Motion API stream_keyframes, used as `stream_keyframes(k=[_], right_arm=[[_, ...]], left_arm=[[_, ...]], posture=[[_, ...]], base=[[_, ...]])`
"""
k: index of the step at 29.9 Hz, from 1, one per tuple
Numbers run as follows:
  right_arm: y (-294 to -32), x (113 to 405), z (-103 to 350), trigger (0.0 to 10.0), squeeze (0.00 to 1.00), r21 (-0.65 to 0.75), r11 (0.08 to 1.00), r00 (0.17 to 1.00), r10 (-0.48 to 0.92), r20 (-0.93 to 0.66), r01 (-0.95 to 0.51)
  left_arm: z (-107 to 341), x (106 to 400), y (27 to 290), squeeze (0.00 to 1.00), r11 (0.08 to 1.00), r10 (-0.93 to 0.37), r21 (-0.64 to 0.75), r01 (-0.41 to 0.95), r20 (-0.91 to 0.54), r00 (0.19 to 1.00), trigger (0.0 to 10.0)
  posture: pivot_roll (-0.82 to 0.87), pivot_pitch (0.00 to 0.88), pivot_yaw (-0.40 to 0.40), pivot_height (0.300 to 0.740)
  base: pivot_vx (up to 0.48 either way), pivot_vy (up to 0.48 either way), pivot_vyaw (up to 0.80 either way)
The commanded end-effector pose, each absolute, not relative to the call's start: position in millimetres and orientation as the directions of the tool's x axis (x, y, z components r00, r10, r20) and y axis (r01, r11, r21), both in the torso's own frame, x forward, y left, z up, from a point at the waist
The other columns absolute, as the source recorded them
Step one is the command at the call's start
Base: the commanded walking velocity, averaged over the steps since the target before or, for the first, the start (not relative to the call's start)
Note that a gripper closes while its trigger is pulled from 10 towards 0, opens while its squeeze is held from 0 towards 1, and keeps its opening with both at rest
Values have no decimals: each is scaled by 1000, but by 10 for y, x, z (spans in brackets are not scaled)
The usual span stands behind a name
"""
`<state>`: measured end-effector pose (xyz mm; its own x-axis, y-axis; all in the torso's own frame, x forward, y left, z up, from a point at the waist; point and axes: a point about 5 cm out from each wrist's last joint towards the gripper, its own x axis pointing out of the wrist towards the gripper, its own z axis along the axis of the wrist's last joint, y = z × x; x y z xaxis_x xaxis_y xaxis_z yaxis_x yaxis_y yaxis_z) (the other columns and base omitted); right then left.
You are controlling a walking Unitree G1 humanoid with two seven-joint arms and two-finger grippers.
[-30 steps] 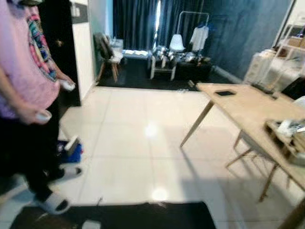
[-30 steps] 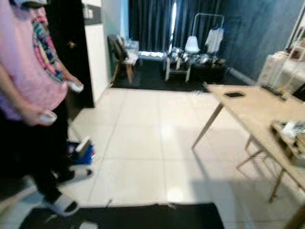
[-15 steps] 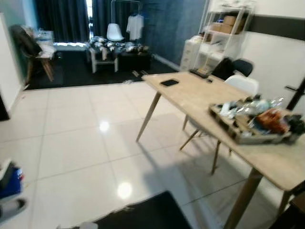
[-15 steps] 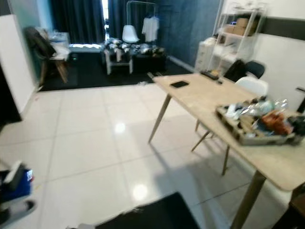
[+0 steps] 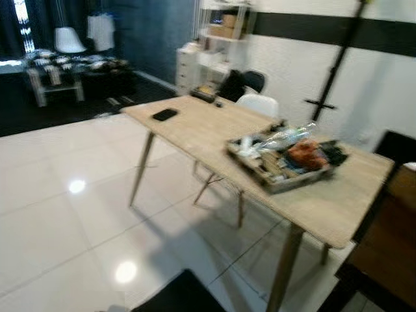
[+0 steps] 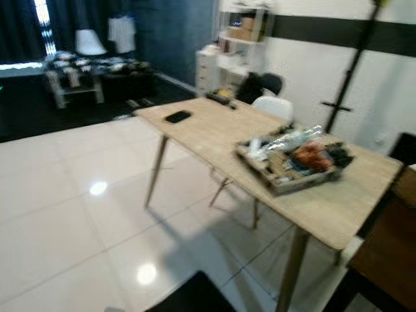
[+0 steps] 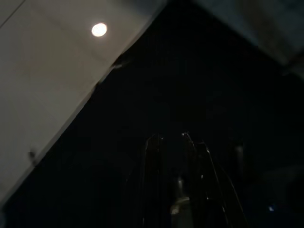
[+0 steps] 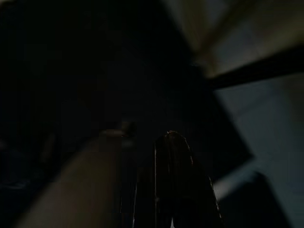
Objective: Picking trash to rubbish bin
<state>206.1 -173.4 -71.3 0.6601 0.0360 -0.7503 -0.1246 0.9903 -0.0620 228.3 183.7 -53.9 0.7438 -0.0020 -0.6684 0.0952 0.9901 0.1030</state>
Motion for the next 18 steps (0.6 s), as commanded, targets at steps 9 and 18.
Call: stream_keyframes(k=[9,18], right_arm=[[-1729,2004,-748,10000,0,-59,992,643,29,-765,-114],[-1763,1973,-762,10000,0,-65,992,636,17,-771,-106]], left_arm=[[-596,2194,1872,0,990,3,104,96,-695,719,10000],[-594,2199,1869,0,989,1,105,100,-695,719,10000]], posture=[[-25,69,-57,740],[-25,62,-56,740]], base=[[292,0,-800],[285,0,-800]])
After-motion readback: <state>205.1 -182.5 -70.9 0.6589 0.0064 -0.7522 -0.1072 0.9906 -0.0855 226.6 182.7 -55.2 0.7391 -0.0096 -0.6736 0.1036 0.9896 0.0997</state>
